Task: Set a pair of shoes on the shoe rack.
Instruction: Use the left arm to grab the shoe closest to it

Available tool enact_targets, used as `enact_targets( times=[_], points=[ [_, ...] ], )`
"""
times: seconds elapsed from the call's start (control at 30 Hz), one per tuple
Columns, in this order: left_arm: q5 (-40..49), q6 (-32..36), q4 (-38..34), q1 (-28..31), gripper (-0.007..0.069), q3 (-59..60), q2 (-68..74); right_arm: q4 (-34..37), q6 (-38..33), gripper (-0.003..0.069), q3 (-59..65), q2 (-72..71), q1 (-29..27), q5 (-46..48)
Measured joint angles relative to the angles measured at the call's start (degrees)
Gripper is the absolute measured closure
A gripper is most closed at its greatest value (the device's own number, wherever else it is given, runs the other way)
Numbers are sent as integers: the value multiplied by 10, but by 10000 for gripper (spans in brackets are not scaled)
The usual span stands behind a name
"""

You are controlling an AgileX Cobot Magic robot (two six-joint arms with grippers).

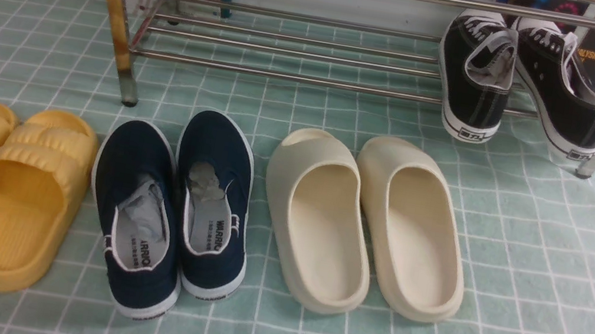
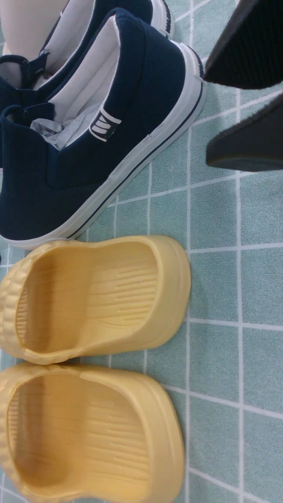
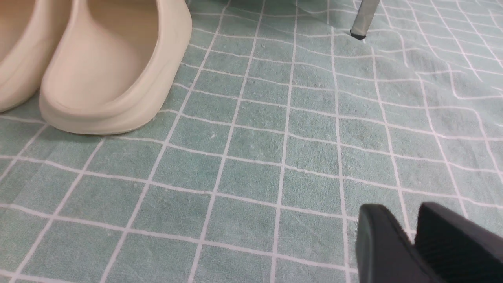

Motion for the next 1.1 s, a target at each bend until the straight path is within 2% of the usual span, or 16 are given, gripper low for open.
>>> enact_targets(
  times=[0.8, 0.93, 1.0, 1.03, 1.1],
  points=[
    [-20, 0, -8, 0, 386, 0, 0, 0, 0, 456, 0, 0, 0, 0],
    [-78, 0, -13, 0, 386, 0, 0, 0, 0, 452, 0, 0, 0, 0],
    [-141, 0, -14, 0, 386, 0, 0, 0, 0, 448, 0, 0, 0, 0],
    [-209, 0, -16, 0, 386, 0, 0, 0, 0, 444, 0, 0, 0, 0],
    [-252, 0, -16, 0, 386, 0, 0, 0, 0, 443, 0, 0, 0, 0]
  ],
)
